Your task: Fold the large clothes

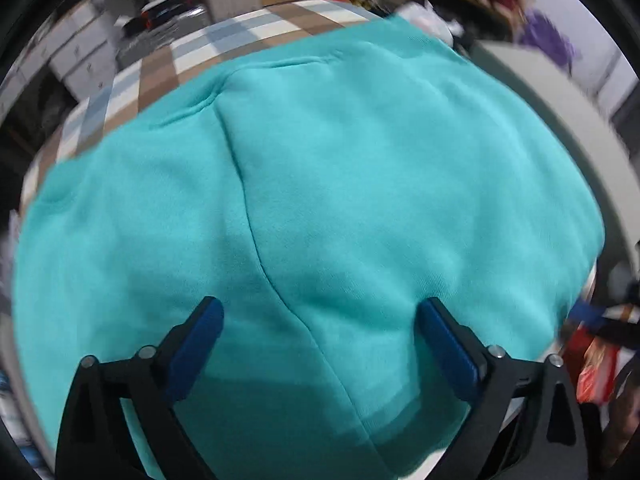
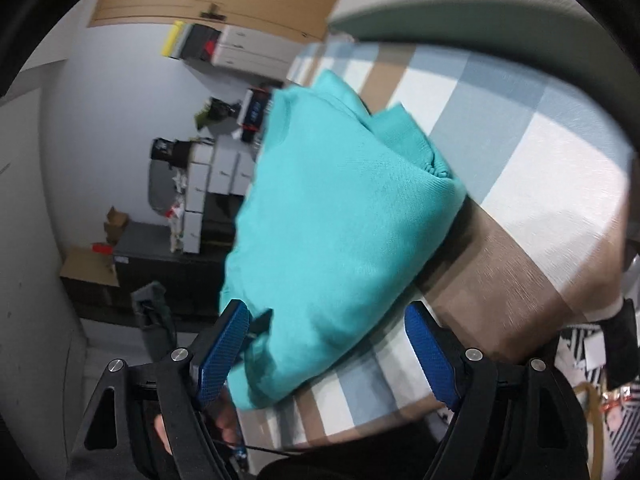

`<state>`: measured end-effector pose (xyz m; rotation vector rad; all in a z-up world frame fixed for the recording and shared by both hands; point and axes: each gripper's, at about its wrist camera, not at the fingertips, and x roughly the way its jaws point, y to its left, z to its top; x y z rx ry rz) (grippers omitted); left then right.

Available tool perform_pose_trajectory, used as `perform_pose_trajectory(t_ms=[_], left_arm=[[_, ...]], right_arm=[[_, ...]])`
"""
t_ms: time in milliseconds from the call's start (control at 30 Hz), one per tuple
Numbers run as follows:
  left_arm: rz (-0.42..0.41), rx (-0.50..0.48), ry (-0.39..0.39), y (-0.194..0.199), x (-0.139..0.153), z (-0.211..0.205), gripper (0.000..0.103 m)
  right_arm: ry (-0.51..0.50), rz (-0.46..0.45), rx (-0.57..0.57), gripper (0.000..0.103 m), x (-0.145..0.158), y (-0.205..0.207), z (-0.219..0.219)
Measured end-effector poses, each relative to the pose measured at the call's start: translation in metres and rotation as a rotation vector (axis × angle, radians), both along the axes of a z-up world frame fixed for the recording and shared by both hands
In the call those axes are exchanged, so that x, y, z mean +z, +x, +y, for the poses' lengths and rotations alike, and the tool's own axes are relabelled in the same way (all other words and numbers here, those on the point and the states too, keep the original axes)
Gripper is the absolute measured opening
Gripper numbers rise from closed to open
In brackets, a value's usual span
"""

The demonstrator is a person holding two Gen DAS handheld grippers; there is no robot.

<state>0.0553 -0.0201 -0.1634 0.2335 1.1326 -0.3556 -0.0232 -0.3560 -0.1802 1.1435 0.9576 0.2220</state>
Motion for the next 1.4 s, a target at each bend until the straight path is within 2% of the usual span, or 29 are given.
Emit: perform_pose_trajectory(t_ms=[67,133,267,433,500,633,700,767,833,900,967,1000,1033,1100,1167,1200,1267,1333,1400], left_arm=[[-0.025,-0.014,-0.012,-0.002,-0.001,0.002,0.099],[-0.031,-0.010,-0.035,-0.003,-0.001,0.005,0.099],[-0.033,-0.009,-0.055,0.001,-0.002,0.004,0.099],[-0.030,-0.003,-0.110,0.002,0.001,-0.002,0.099],[-0.024,0.004,-0.114,0.000,0.003,-0.005,0.099],[-0.021,-0.019,-0.125,0.000,0.004,-0.006,0.099],[-0.019,-0.026,-0.134,-0.001,0.004,-0.004,0.099],[-0.024,-0.037,-0.141,-0.003,0.005,-0.003,0.099],[-0.024,-0.046,-0.146,-0.003,0.005,-0.001,0.099],[-0.022,-0.047,-0.150,-0.003,0.006,0.001,0.099],[-0.026,-0.048,-0.154,-0.004,0.006,0.001,0.099],[-0.028,-0.048,-0.156,-0.004,0.006,0.001,0.099],[-0.026,-0.044,-0.161,-0.003,0.005,0.002,0.099],[-0.022,-0.038,-0.157,-0.003,0.005,0.000,0.099],[-0.017,-0.033,-0.164,-0.002,0.005,-0.004,0.099],[-0.011,-0.036,-0.176,-0.002,0.005,-0.006,0.099],[0.003,-0.052,-0.182,-0.003,0.005,-0.015,0.099],[0.014,-0.071,-0.191,-0.004,0.005,-0.031,0.099],[0.034,-0.096,-0.232,-0.002,0.005,-0.046,0.099]], right_arm=[[-0.032,0.038,0.063,0.082,-0.002,0.013,0.010],[-0.072,0.029,0.093,0.082,0.001,0.021,0.019],[-0.262,0.058,0.062,0.081,0.008,0.043,0.027],[-0.289,0.083,0.020,0.084,0.009,0.069,0.033],[-0.258,0.021,0.017,0.084,0.014,0.073,0.034],[-0.196,-0.241,0.006,0.084,0.045,0.059,0.040],[-0.275,-0.253,0.045,0.084,0.047,0.059,0.049],[-0.362,-0.160,0.046,0.082,0.036,0.063,0.050],[-0.347,-0.078,0.018,0.072,0.023,0.065,0.042],[-0.342,-0.015,-0.028,0.055,0.018,0.067,0.031],[-0.332,0.002,-0.045,0.050,0.018,0.070,0.025],[-0.350,-0.001,-0.045,0.041,0.020,0.071,0.024],[-0.378,-0.029,-0.041,0.034,0.024,0.070,0.026],[-0.426,-0.088,-0.029,0.028,0.030,0.068,0.032],[-0.426,-0.160,-0.013,0.026,0.038,0.066,0.035],[-0.428,-0.227,-0.008,0.025,0.044,0.061,0.034],[-0.548,-0.339,0.039,0.024,0.061,0.054,0.042],[-0.608,-0.372,0.064,0.023,0.067,0.051,0.043],[-0.609,-0.379,0.063,0.021,0.070,0.049,0.032]])
